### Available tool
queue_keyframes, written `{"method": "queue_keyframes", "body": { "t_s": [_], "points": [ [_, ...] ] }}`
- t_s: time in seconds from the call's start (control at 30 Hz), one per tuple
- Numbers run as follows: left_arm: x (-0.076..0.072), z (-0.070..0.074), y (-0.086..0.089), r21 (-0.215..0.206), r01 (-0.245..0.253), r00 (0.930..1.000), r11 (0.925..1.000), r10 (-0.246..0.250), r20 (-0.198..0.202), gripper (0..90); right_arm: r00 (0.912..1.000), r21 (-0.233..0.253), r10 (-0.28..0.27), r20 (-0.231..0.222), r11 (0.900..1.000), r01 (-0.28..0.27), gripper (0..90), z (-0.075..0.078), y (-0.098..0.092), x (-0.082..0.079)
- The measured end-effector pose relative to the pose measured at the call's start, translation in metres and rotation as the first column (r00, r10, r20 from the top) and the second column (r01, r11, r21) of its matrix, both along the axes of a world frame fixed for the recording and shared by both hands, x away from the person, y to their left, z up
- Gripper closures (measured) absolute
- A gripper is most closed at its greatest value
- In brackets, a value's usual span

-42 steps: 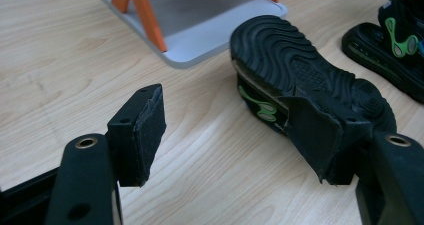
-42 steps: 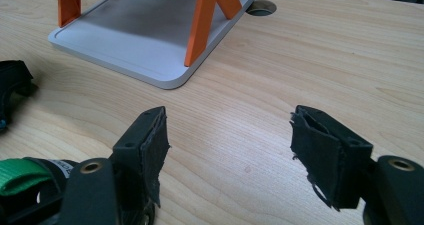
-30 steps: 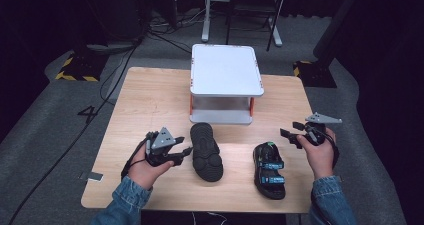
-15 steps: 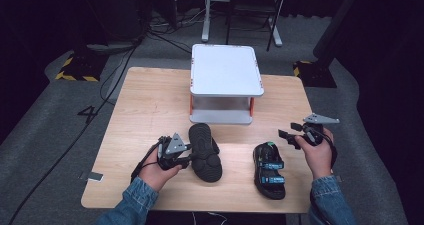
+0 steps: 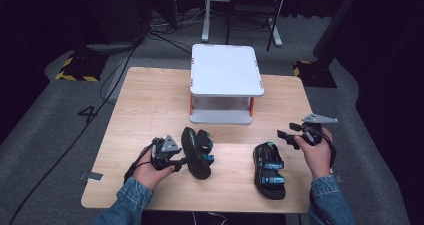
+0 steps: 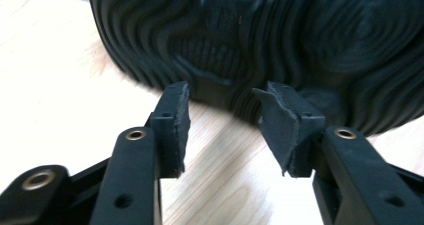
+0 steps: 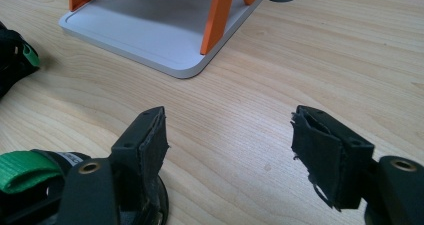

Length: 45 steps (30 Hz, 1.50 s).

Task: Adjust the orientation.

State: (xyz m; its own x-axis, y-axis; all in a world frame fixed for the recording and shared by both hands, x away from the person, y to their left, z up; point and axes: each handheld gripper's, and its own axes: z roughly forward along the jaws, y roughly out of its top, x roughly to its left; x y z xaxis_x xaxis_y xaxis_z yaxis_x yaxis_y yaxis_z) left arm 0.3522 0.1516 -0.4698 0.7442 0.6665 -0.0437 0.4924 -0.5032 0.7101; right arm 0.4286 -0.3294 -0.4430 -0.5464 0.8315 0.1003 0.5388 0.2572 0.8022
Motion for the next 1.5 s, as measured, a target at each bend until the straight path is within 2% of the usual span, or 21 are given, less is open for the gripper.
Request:
{"method": "queue_keyframes", "body": {
  "t_s": [0.03,0.1,0.13,0.17,0.23,0.33,0.4,0.5,0.6,0.63,0.73,0.87,0.97,1.07,1.13,1.17,1.2,1.23,1.37,1.43,1.5],
  "points": [
    [0.0,0.002,0.001,-0.009,-0.007,1.0,0.9999,0.007,0.003,51.7,1.0,0.003,-0.001,0.001,1.0,0.001,30.7,0.0,0.0,0.0],
    [-0.001,0.012,0.008,-0.064,-0.034,0.9994,0.9974,0.034,0.003,49.8,1.0,0.006,-0.005,0.003,1.0,0.005,30.7,0.001,-0.001,0.0],
    [-0.001,0.012,0.008,-0.064,-0.034,0.9994,0.9974,0.034,0.003,49.3,1.0,0.004,-0.004,0.004,1.0,0.004,30.7,0.001,-0.002,0.0],
    [0.0,0.023,0.013,-0.138,-0.067,0.9972,0.9881,0.071,0.023,49.0,1.0,0.006,-0.006,0.007,1.0,0.005,30.7,0.001,-0.002,-0.001],
    [0.0,0.033,0.01,-0.216,-0.073,0.9935,0.9737,0.09,0.069,49.4,1.0,0.004,-0.007,0.006,1.0,0.007,30.7,0.001,-0.002,-0.001],
    [0.004,0.039,-0.003,-0.236,-0.033,0.9911,0.9712,0.062,0.118,53.5,1.0,-0.004,-0.005,-0.003,1.0,0.005,30.6,-0.002,-0.001,-0.002],
    [0.012,0.038,-0.016,-0.218,0.003,0.9955,0.9758,0.017,0.093,63.3,0.9999,-0.009,-0.006,-0.008,1.0,0.006,30.6,-0.002,-0.001,-0.005],
    [0.02,0.034,-0.031,-0.172,0.043,0.9965,0.9842,-0.03,0.078,70.6,0.9999,-0.008,-0.011,-0.002,1.0,0.011,30.5,-0.001,-0.002,-0.009],
    [0.022,0.026,-0.034,-0.092,0.042,0.9978,0.9949,-0.037,0.055,74.4,0.9998,-0.003,-0.021,0.005,1.0,0.021,30.5,0.001,-0.006,-0.013],
    [0.023,0.025,-0.033,-0.117,0.043,0.9983,0.9922,-0.038,0.044,74.6,0.9998,-0.004,-0.021,0.004,1.0,0.021,30.5,0.001,-0.007,-0.013],
    [0.022,0.027,-0.026,-0.111,0.03,0.9988,0.9934,-0.025,0.041,76.1,0.9995,0.004,-0.031,0.0,1.0,0.031,30.5,0.0,-0.011,-0.014],
    [0.018,0.028,-0.015,-0.138,0.002,0.9998,0.9905,0.001,0.022,76.0,0.9996,0.004,-0.027,-0.003,1.0,0.027,30.5,-0.001,-0.01,-0.013],
    [0.013,0.03,-0.002,-0.145,-0.025,0.9995,0.9891,0.027,0.018,73.9,0.9998,0.009,-0.018,0.006,1.0,0.018,30.5,0.002,-0.009,-0.011],
    [0.007,0.031,0.015,-0.149,-0.051,0.9987,0.9875,0.05,-0.012,70.4,0.9999,0.013,-0.013,0.011,1.0,0.013,30.5,0.003,-0.006,-0.007],
    [0.004,0.031,0.03,-0.123,-0.081,0.9958,0.9891,0.075,-0.052,70.0,1.0,0.016,-0.004,0.008,1.0,0.004,30.5,0.003,-0.002,-0.004],
    [0.003,0.03,0.035,-0.099,-0.097,0.9941,0.9903,0.092,-0.058,70.0,1.0,0.014,0.003,0.008,1.0,-0.003,30.5,0.003,0.0,-0.003],
    [0.003,0.03,0.035,-0.099,-0.097,0.9941,0.9903,0.092,-0.058,70.0,0.9999,0.013,0.011,0.006,1.0,-0.011,30.5,0.003,0.002,-0.001],
    [0.001,0.026,0.043,-0.057,-0.118,0.9904,0.9914,0.113,-0.08,69.9,0.9998,0.012,0.02,0.008,1.0,-0.02,30.5,0.003,0.004,0.001],
    [0.001,0.015,0.053,-0.069,-0.15,0.9834,0.9862,0.142,-0.114,69.5,0.9993,0.014,0.036,0.009,0.999,-0.036,30.4,0.004,0.011,0.006],
    [0.0,0.01,0.054,-0.048,-0.171,0.9786,0.984,0.164,-0.124,70.1,0.9991,0.015,0.041,0.006,0.999,-0.041,30.3,0.004,0.013,0.009],
    [0.001,0.001,0.055,0.02,-0.179,0.9755,0.9837,0.18,-0.127,70.8,0.9991,0.018,0.042,0.01,0.999,-0.042,30.3,0.005,0.014,0.01]
  ]
}}
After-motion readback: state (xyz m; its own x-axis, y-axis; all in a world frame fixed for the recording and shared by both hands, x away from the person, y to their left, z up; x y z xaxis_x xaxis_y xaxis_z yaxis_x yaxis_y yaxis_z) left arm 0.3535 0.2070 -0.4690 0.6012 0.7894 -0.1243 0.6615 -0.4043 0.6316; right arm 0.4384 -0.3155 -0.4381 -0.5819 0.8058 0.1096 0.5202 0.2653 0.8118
